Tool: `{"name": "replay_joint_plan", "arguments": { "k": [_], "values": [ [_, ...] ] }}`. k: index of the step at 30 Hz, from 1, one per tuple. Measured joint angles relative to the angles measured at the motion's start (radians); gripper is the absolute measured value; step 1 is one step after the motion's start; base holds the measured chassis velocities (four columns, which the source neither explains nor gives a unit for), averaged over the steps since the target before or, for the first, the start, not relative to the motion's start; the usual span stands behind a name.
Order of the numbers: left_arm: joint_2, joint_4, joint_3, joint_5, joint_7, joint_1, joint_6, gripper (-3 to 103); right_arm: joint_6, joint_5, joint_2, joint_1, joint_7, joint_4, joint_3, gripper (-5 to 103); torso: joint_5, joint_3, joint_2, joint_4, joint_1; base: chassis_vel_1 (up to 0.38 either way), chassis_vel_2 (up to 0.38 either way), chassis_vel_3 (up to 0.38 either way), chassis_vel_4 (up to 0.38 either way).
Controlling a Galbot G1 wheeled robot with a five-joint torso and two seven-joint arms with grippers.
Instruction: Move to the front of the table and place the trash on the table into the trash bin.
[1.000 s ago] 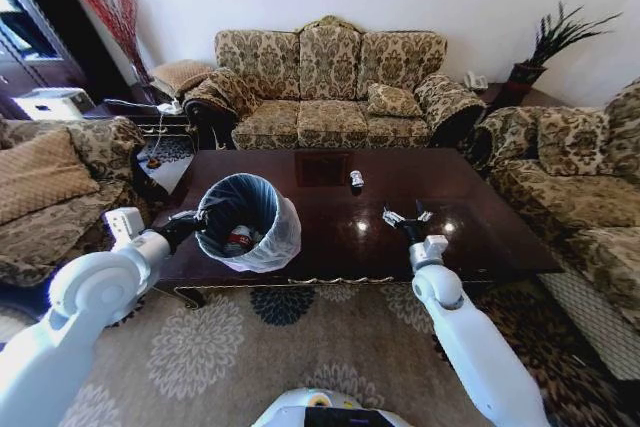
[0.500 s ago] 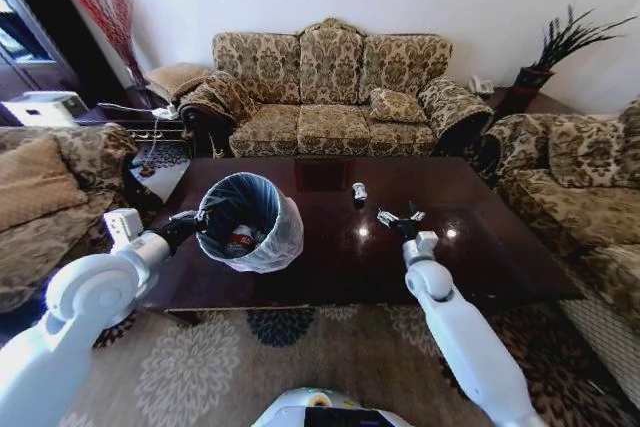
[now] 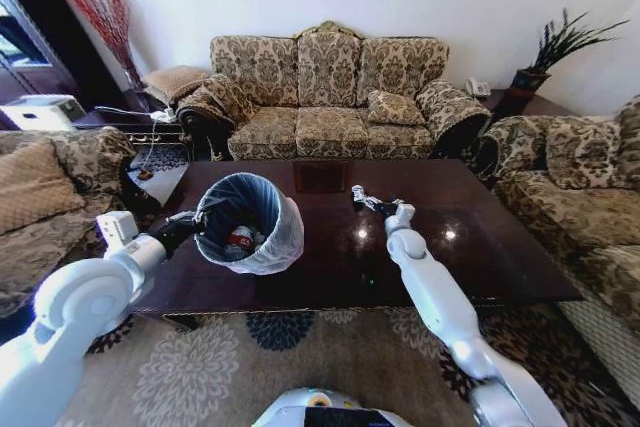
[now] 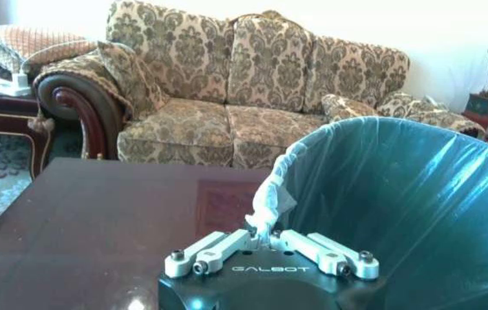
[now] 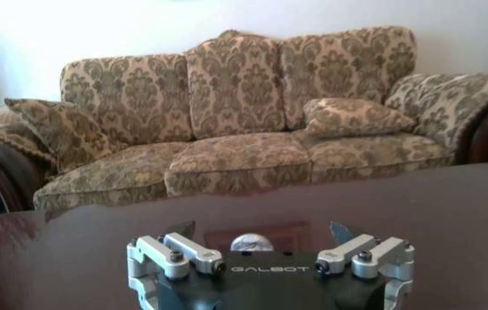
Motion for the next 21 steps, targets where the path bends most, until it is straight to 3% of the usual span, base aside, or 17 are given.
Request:
{"name": "replay_joint_plan", "arguments": {
  "k": [9,21],
  "values": [
    [0.0,-0.008,-0.016,-0.002,0.004,0.022,-0.001,0,0.135,-0.102,0.144,0.133,-0.052,-0.309,0.019,100,-0.0002,0.0,0.0,0.0004,-0.001,0.0,0.0,0.0,0.0],
    [-0.003,-0.006,-0.002,-0.003,0.008,0.014,-0.001,0,0.214,-0.126,0.191,0.274,-0.085,-0.578,0.045,100,0.0001,0.0,0.0,-0.0002,0.0,0.0,0.0,0.0,0.0]
  ]
}}
